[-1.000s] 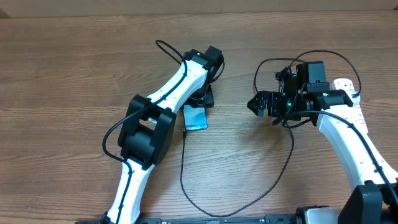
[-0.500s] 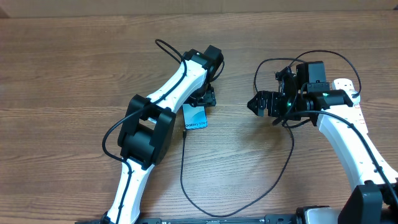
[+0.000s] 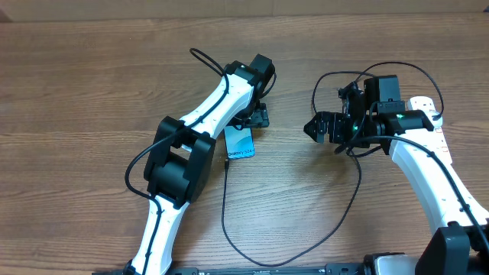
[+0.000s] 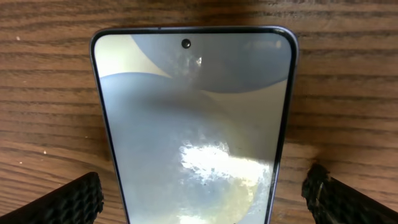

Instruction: Plug charger to phone and switch on socket

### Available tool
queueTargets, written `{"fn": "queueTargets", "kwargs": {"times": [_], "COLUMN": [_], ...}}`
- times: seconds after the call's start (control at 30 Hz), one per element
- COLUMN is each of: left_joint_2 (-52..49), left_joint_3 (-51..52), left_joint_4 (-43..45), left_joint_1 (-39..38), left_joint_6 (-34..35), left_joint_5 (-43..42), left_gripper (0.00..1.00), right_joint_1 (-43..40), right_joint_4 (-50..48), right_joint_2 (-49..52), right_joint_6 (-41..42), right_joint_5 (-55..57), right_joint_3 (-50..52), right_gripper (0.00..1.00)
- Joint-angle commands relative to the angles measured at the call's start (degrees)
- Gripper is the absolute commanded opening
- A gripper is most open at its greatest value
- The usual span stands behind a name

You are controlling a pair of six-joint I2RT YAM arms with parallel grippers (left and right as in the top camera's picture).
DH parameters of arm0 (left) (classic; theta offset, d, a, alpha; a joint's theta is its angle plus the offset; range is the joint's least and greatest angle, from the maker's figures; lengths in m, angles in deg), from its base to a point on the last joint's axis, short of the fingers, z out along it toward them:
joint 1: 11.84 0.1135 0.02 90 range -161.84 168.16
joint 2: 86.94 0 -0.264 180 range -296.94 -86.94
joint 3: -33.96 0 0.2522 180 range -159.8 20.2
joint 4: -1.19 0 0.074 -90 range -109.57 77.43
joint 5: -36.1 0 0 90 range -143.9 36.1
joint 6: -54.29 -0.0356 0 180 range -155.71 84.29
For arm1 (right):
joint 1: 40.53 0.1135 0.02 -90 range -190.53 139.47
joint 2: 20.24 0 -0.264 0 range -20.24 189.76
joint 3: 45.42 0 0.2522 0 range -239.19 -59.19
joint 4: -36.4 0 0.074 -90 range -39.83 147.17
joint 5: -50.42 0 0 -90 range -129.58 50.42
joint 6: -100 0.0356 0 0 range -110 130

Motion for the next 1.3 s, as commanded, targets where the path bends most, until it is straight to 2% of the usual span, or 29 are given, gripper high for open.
{"fn": "queueTargets", "kwargs": {"times": [0.0,0.17,0.3,0.43,0.87,1.27], "left_joint_2": [-1.49,-1.49,-1.49,-1.49,-1.49,-1.49], "left_joint_3": [1.44,1.44,1.42,1.44,1.49,6.08], "left_joint_4": [1.11,1.68,1.95,1.31,-0.02,2.49], "left_joint_1": [0.02,1.9,3.56,3.8,3.96,4.72], "left_joint_6": [2.58,2.47,-0.68,-2.47,-1.33,1.25], "left_joint_5": [0.0,-2.14,-6.05,-6.05,-5.57,-4.83], "left_gripper": [1.0,1.0,1.0,1.0,1.0,1.0], "right_joint_1": [0.22,0.22,0.22,0.22,0.22,0.22], "right_joint_4": [-0.26,-0.28,-0.26,-0.28,-0.26,-0.26], "right_joint_2": [-0.22,-0.22,-0.22,-0.22,-0.22,-0.22], "right_joint_6": [-0.39,-0.39,-0.39,-0.39,-0.39,-0.39], "right_joint_5": [0.42,0.42,0.42,0.42,0.42,0.42], "right_joint_3": [-1.07,-1.07,-1.07,-1.07,-1.07,-1.07], "right_gripper": [1.0,1.0,1.0,1.0,1.0,1.0]}}
